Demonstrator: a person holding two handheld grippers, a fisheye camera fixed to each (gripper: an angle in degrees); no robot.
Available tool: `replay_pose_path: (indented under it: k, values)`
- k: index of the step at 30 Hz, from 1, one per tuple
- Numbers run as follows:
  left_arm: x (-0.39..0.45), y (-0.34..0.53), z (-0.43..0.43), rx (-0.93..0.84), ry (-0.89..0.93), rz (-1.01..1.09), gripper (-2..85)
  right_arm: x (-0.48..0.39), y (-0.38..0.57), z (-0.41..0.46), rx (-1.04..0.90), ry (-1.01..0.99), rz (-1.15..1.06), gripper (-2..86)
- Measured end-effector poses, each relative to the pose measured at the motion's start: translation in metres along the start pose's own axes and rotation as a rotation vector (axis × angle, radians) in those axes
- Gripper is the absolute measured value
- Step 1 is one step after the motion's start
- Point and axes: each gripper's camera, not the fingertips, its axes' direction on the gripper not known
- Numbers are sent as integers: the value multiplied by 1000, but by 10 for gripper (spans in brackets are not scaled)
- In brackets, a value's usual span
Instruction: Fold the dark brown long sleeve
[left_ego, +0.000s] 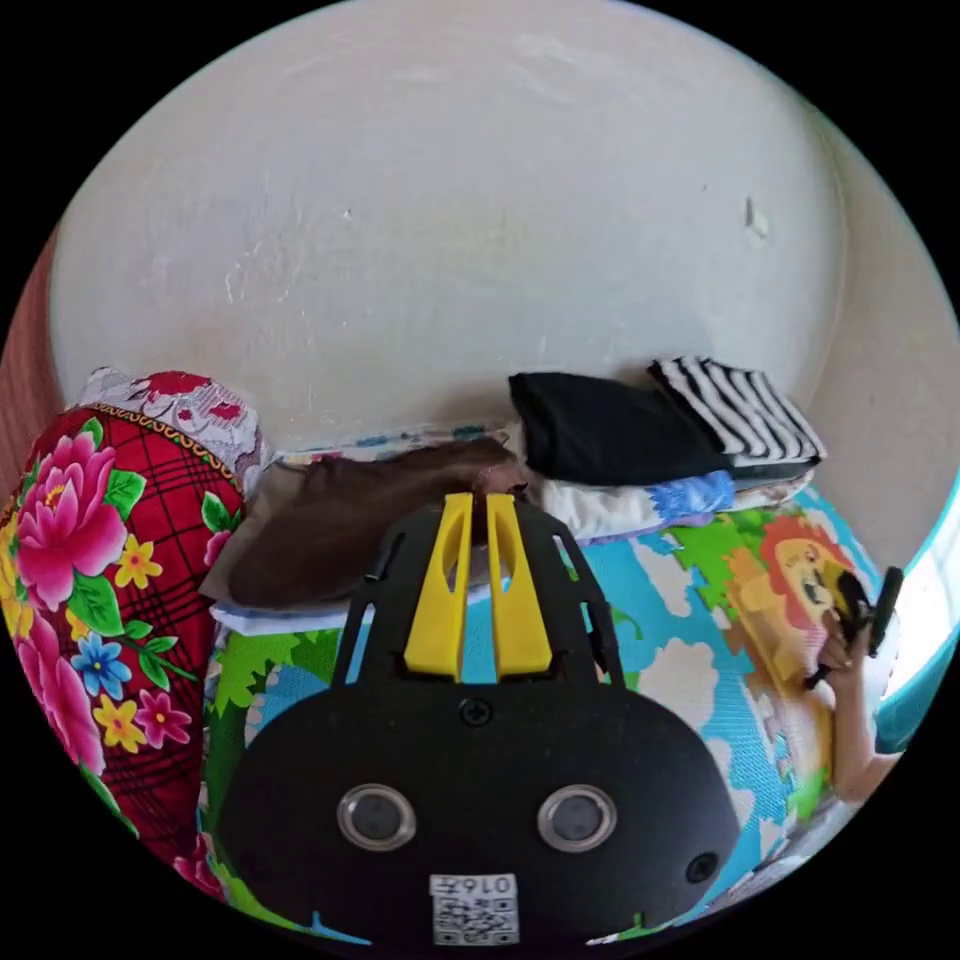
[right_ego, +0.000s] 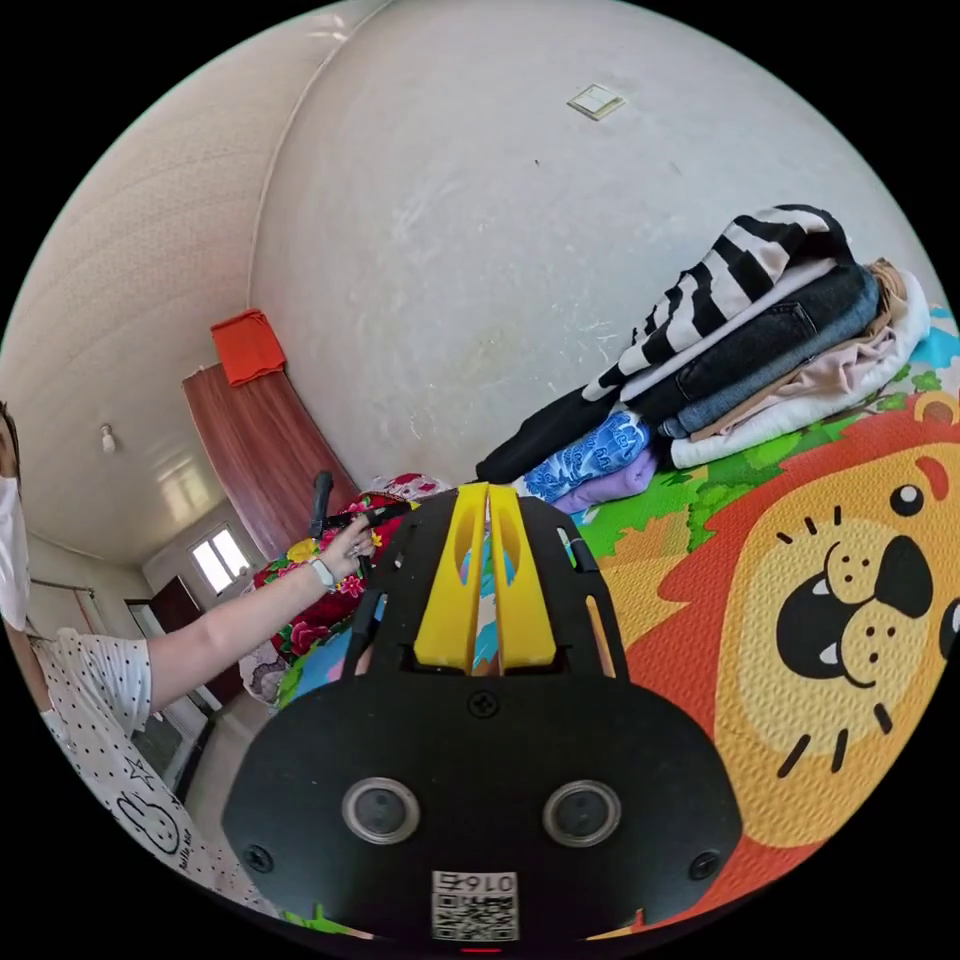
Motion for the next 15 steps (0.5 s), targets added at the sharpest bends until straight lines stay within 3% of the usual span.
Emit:
replay_pose_path:
  k: [4,7,10,15]
  values:
    - [27,-10,-102,133,243,30,-8,-15,1,2,48,-56,52,1]
    - [48,-5,-155,205,388,67,-8,-58,0,8,68,51,-19,2]
    - [70,0,-184,223,580,111,-9,-131,-16,13,81,103,-137,7]
    - [113,21,-188,184,872,112,-9,-296,-45,11,11,-79,-308,47]
